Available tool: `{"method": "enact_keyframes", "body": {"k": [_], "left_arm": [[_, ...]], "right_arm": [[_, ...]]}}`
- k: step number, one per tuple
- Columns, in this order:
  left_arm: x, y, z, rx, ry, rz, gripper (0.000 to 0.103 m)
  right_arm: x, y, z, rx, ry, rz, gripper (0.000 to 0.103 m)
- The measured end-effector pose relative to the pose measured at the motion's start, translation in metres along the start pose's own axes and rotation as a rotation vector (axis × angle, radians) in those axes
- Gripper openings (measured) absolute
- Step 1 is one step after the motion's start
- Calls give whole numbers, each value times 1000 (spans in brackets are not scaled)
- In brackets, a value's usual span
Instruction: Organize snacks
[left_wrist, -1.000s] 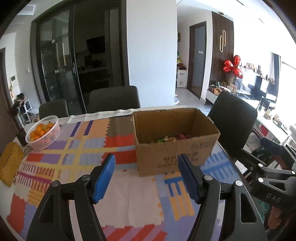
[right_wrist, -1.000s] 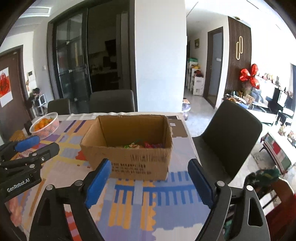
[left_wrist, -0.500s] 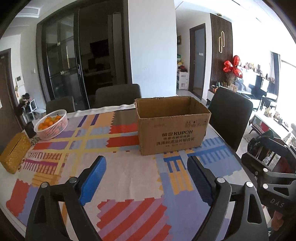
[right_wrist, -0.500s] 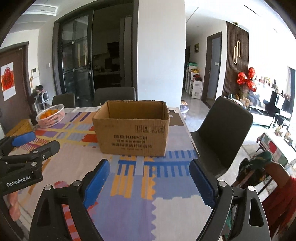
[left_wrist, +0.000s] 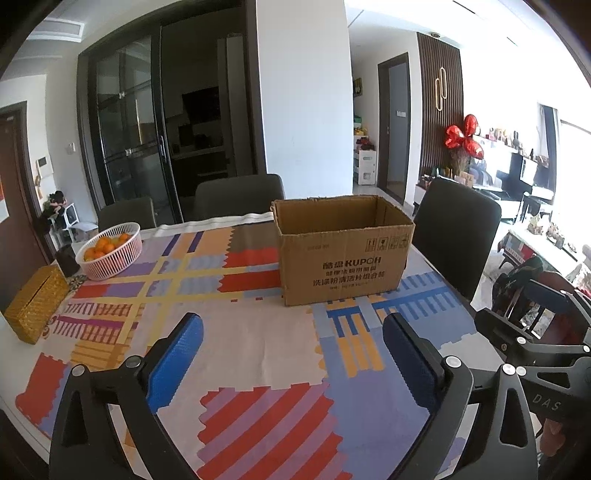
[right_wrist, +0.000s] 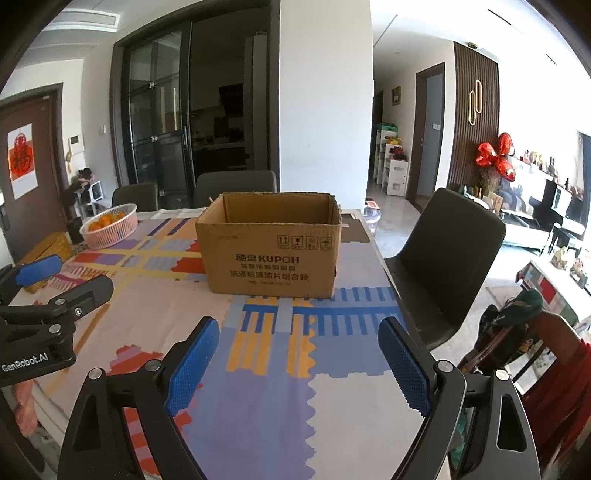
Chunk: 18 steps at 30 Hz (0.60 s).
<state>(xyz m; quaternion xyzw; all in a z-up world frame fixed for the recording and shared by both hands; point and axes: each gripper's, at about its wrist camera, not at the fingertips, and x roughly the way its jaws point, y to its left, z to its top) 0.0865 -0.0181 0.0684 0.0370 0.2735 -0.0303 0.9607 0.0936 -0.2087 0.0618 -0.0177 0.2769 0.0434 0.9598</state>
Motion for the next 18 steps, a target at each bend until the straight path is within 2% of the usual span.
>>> {"method": "enact_keyframes", "body": {"k": [4, 18], "left_arm": [[-4, 1, 1, 2, -13, -1, 103], [-10, 5, -1, -7, -26, 15, 103]], "right_arm": [[-6, 1, 2, -9, -15, -8, 89], [-16, 7, 6, -24, -43, -17, 89]]}}
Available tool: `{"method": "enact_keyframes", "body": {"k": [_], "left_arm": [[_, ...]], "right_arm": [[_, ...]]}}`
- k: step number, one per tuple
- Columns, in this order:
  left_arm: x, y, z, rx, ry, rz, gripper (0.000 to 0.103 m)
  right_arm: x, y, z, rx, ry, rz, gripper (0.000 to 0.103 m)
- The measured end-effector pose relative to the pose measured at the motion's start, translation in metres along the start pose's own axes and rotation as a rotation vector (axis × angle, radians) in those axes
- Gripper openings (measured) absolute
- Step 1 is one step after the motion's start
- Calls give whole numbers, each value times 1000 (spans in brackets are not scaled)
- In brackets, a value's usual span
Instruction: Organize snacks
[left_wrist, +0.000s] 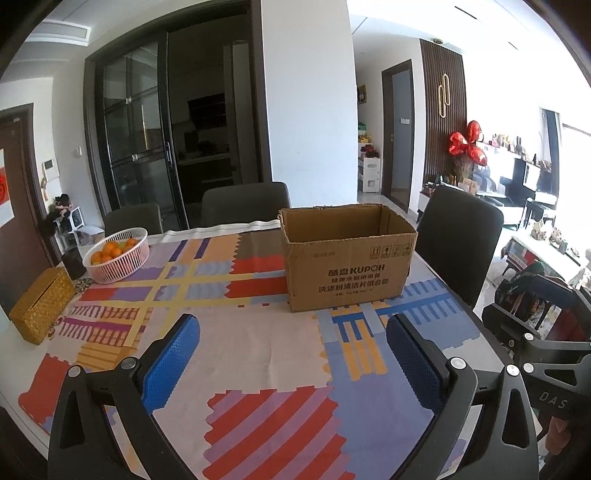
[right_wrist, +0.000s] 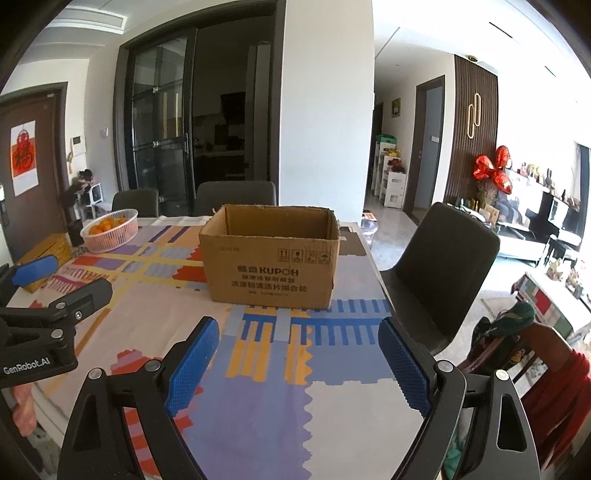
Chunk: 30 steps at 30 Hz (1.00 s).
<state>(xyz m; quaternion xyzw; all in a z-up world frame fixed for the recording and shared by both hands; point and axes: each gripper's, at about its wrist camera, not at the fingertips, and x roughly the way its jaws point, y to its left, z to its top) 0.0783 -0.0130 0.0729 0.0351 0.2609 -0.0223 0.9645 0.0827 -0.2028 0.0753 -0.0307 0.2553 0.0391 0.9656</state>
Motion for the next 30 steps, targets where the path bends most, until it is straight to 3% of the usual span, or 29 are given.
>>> {"method": "enact_keyframes", "body": {"k": [30], "left_arm": [[-5, 2, 2, -15, -6, 2, 103]], "right_arm": [[1, 3, 0, -9, 10, 7, 89]]}}
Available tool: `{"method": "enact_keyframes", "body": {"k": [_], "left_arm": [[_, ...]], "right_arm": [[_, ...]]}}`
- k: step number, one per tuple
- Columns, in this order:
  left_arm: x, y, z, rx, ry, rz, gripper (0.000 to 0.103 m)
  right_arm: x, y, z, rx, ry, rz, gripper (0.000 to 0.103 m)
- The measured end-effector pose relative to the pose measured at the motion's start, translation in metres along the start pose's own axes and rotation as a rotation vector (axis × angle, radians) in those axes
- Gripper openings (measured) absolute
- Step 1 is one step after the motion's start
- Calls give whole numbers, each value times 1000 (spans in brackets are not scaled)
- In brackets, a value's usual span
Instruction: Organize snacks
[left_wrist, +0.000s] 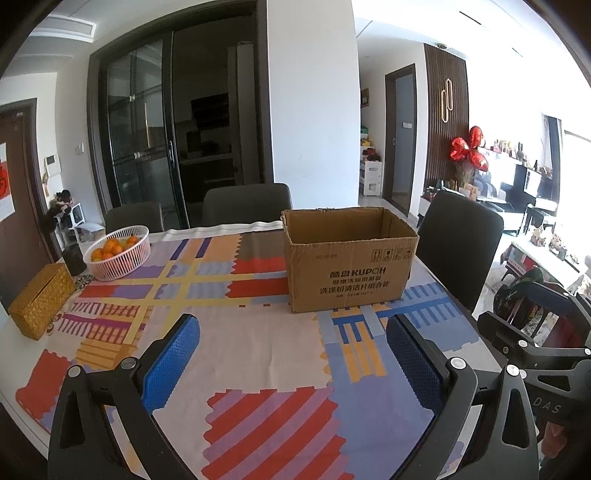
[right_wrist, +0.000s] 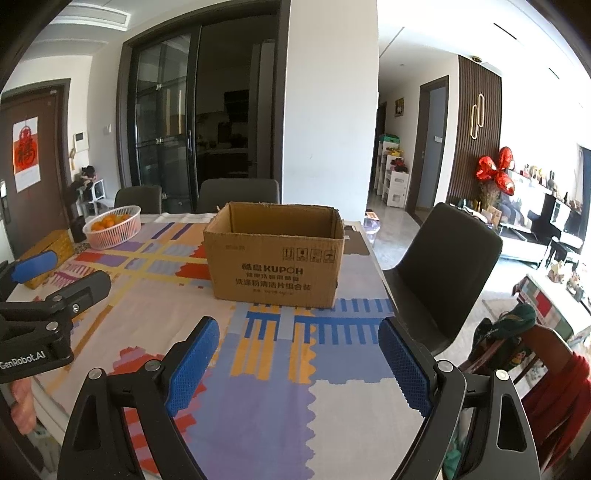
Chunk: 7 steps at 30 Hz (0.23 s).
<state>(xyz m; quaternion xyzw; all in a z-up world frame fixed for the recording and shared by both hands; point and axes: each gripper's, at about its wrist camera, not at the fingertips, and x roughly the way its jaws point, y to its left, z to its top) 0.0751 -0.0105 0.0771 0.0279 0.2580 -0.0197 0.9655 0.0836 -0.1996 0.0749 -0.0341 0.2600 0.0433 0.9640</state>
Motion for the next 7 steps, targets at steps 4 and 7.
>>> {"method": "enact_keyframes", "body": {"k": [4, 7], "left_arm": [[-1, 0, -2, -3, 1, -1, 103], [0, -1, -3, -6, 5, 1, 103]], "right_arm": [[3, 1, -2, -2, 11, 2, 89], [6, 0, -3, -4, 18, 3, 89]]}}
